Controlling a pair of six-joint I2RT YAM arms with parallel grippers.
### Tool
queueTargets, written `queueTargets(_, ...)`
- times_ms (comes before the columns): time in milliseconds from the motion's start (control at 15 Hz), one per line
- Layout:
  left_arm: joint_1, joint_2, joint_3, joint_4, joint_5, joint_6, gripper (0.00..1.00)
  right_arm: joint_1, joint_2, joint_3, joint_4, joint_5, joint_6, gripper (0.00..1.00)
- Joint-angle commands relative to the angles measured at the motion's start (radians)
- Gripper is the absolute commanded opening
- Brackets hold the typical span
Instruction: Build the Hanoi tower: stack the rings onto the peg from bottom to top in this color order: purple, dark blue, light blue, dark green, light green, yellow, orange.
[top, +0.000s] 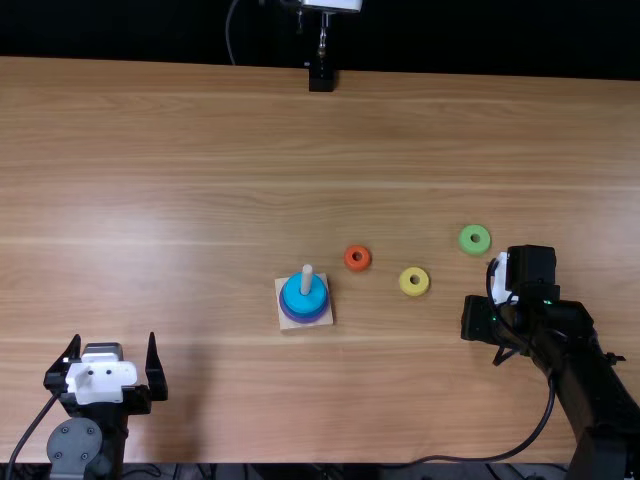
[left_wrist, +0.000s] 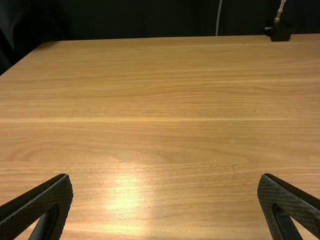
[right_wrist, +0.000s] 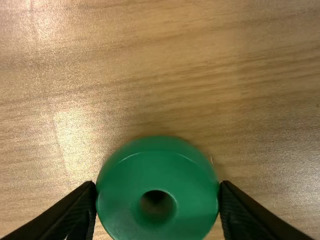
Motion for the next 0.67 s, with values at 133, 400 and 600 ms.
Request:
queueTargets(133, 0.008, -0.012, -0.104, -0.08, 0.0, 0.004, 1.0, -0.007, 0.009, -0.01, -0.001, -0.002, 0.012, 0.0)
queueTargets(400, 0.008, -0.012, -0.104, -0.08, 0.0, 0.004, 1.0, 0.0, 0.0, 0.031, -0.019, 0.0, 0.008, 0.0)
queueTargets(600, 0.008, -0.012, -0.104, -0.08, 0.0, 0.004, 1.0, 0.019, -0.014, 0.103, -0.034, -0.002, 0.001, 0.0)
